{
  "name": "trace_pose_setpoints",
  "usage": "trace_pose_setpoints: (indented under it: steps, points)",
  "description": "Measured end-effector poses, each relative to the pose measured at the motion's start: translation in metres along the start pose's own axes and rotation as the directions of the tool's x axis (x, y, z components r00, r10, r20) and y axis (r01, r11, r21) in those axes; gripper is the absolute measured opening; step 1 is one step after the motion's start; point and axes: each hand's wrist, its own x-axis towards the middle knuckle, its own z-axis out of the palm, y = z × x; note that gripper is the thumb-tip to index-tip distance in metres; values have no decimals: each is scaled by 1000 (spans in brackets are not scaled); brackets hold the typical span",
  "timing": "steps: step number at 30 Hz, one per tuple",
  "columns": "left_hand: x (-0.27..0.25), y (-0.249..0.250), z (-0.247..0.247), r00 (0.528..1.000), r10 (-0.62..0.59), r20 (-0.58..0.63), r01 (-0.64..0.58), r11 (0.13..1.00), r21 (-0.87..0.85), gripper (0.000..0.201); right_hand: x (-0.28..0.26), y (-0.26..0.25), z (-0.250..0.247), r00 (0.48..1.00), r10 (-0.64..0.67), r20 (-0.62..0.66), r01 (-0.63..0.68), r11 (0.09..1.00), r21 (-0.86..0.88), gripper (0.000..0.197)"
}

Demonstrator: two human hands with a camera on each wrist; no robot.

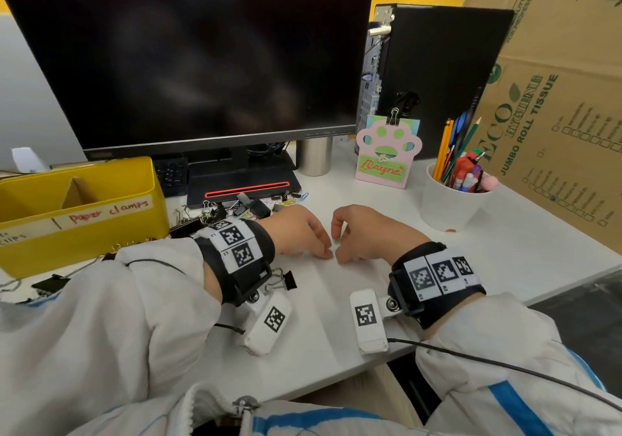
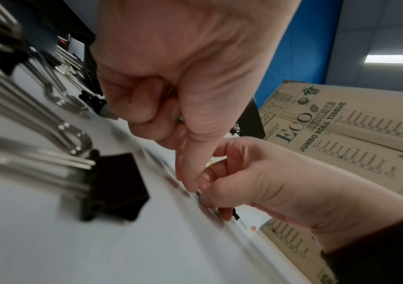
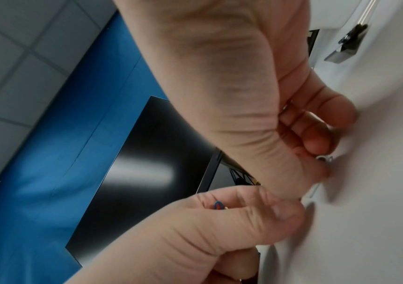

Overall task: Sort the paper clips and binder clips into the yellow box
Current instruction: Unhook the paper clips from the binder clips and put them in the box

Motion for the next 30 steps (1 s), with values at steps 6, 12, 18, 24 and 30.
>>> trace_pose_setpoints:
  steps: [6,12,18,24,30]
  points:
    - [7,-1,-1,998,63,-12,-63,998,17,14,2,5,-2,997,-68,-43,77,961,265,28]
    - [10,-25,-11,999,25,46,4,844,-536,42,12,0,-7,963,-60,-262,239,641,730,31]
    - [15,-26,-25,998,-47,29,48,486,-873,25,42,-33,0,937,-35,-349,304,576,759,37]
    - [24,-51,-42,961,-275,-4,-8,-14,-1000,21,100,-32,-1,896,167,-410,188,695,694,28]
    - [35,-73,-56,924,-368,-106,-60,134,-989,23,137,-26,16,896,213,-390,127,718,684,25]
